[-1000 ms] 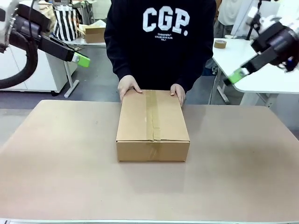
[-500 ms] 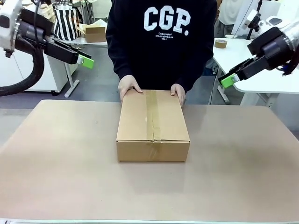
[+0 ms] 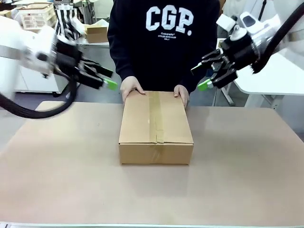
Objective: Pack the gift set into the box.
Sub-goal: Press and hold the closed box until the human finishes sealing it.
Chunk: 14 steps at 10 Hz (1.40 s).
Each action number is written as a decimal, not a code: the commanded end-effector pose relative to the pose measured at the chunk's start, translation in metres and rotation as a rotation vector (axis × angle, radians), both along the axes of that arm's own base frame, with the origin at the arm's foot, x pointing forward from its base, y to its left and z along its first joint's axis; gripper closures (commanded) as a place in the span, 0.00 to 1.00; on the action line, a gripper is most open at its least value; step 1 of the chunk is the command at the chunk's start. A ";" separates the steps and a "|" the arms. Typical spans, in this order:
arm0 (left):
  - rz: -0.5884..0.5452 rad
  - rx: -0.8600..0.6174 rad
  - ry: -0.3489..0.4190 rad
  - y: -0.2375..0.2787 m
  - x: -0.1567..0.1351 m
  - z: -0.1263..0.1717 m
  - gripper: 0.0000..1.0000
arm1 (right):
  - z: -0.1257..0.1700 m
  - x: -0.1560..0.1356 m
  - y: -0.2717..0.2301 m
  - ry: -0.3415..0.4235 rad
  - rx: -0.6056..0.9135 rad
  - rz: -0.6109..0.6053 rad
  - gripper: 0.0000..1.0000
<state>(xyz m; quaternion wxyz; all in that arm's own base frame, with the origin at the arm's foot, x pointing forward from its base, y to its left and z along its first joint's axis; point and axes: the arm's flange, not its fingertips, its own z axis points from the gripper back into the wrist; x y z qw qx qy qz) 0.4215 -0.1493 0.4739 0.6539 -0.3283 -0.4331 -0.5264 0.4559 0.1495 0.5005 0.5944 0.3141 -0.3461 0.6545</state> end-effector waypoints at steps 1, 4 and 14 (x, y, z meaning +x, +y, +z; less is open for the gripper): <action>-0.048 -0.038 -0.078 -0.006 0.026 -0.039 0.00 | -0.039 0.033 0.011 -0.053 0.087 0.099 0.00; -0.215 0.071 -0.056 -0.044 0.030 -0.071 0.00 | -0.097 0.057 0.049 -0.044 0.068 0.127 0.00; -0.211 0.230 -0.141 -0.082 0.032 -0.115 0.00 | -0.152 0.046 0.059 0.081 -0.044 -0.056 0.00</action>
